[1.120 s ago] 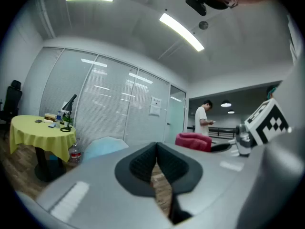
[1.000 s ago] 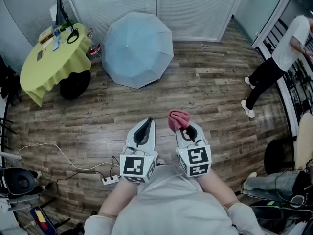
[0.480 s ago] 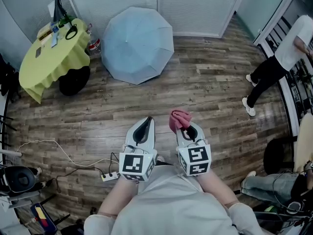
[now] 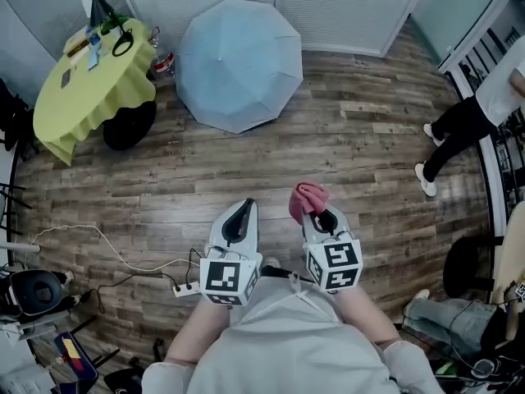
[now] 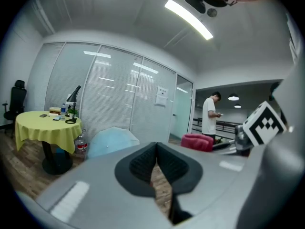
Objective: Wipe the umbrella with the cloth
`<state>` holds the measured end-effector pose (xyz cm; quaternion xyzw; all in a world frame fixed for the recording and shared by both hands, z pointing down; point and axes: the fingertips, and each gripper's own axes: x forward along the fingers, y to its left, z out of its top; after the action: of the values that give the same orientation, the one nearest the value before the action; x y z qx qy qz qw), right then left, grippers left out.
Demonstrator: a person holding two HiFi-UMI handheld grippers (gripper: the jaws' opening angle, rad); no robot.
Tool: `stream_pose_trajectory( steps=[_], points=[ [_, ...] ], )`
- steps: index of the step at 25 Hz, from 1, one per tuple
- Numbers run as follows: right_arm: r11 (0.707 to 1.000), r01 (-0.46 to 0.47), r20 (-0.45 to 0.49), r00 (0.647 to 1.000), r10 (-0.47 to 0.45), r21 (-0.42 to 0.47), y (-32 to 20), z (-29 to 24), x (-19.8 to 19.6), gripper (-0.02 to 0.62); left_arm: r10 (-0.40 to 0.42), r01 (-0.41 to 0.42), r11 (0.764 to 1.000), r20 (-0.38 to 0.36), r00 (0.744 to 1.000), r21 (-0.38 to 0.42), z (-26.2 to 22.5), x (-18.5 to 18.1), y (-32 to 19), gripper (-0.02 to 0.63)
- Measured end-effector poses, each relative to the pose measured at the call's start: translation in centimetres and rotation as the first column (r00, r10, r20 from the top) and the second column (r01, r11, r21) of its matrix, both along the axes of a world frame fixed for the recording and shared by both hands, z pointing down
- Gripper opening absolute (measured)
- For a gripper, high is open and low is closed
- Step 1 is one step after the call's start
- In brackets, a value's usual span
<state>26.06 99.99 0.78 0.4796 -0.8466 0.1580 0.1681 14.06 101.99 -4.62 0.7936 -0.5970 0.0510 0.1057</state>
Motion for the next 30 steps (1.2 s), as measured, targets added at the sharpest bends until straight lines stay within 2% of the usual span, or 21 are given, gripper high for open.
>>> stream_pose_trajectory(
  steps=[4,12,18,22,26,30],
  points=[
    [1.000,0.007,-0.008,1.000,-0.007,-0.026,-3.6,0.6,-2.8,0.054,-0.027,0.026,0.999,-0.020,0.999,-0.021,0.7,-3.5,-3.8,0.008],
    [0.993,-0.011,-0.001,1.000,0.011,-0.114,-15.2,0.5,-10.4,0.055,0.012,-0.015,0.999,-0.066,0.998,-0.038,0.0,-10.8,-16.8,0.008],
    [0.993,-0.065,-0.046,0.997,0.060,-0.095,-26.5,-0.8,-17.3,0.055,0.044,-0.048,0.998,-0.103,0.994,-0.036,-1.4,-19.2,-28.3,0.008],
    [0.993,-0.082,-0.059,0.995,0.078,-0.079,-32.6,-1.3,-21.4,0.055,0.054,-0.059,0.997,-0.108,0.993,-0.046,-1.3,-23.6,-34.3,0.008],
    [0.993,-0.078,-0.057,0.996,0.074,-0.083,-37.3,-1.2,-24.4,0.055,0.008,-0.020,0.996,-0.137,0.990,-0.084,-0.1,-27.5,-38.4,0.008],
    [0.992,-0.069,-0.067,0.996,0.062,-0.106,-42.0,0.0,-25.4,0.055,-0.060,0.038,0.990,-0.161,0.985,-0.137,1.8,-30.3,-42.4,0.008]
  ],
)
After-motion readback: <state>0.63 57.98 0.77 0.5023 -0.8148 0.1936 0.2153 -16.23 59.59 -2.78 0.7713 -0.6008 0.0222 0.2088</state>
